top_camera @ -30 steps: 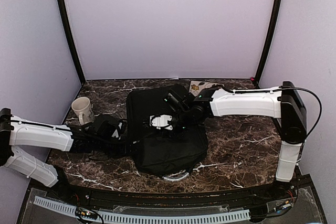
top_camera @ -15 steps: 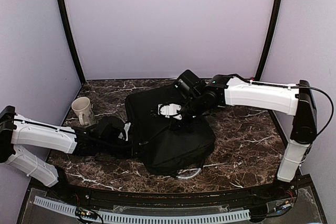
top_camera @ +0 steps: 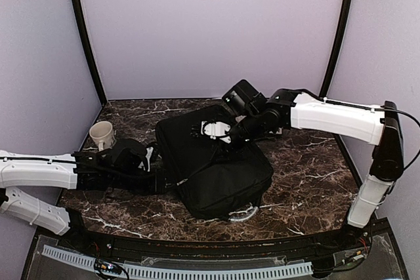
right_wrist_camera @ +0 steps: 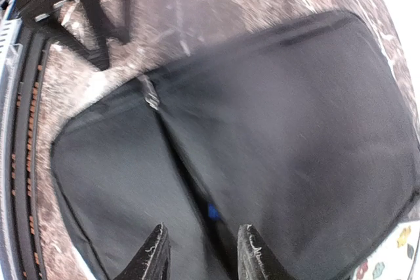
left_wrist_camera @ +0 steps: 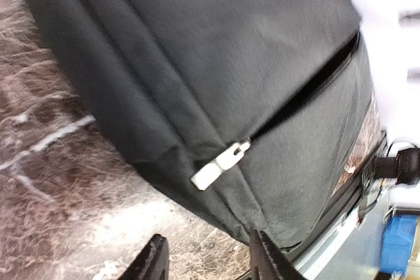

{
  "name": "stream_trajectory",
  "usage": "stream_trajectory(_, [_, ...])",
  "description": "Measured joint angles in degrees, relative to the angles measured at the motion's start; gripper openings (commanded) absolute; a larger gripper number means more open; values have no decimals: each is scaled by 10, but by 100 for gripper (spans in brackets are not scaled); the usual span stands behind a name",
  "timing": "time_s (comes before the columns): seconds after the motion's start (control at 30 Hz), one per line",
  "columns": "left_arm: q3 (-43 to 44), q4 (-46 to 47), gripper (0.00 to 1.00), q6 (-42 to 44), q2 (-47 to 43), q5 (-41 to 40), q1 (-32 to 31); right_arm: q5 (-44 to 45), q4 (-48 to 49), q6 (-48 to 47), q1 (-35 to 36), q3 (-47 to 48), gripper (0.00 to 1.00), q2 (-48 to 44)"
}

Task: Pack the student bag
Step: Adjust the pen in the second largest pocket of the bag.

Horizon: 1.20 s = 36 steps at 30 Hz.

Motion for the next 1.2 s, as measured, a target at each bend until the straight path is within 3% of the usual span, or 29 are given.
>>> stream_trajectory(0.27, [-48,34,58,-12,-60,-3,96,33,23,19,92,23,39,47])
stream_trajectory(0.5, [-56,138,59,-16,10,57,154,101,46,54,146,72,44,118])
stream_trajectory(0.77, [-56,247,36,-34,127,123,158,162,55,44,170,89,48,165])
stream_trajectory(1.07, [-60,302,1,-46,146,153,162,213,56,20,187,94,45,194])
stream_trajectory(1.2, [-62,304,0,-43,140,154,162,233,63,17,187,94,44,194])
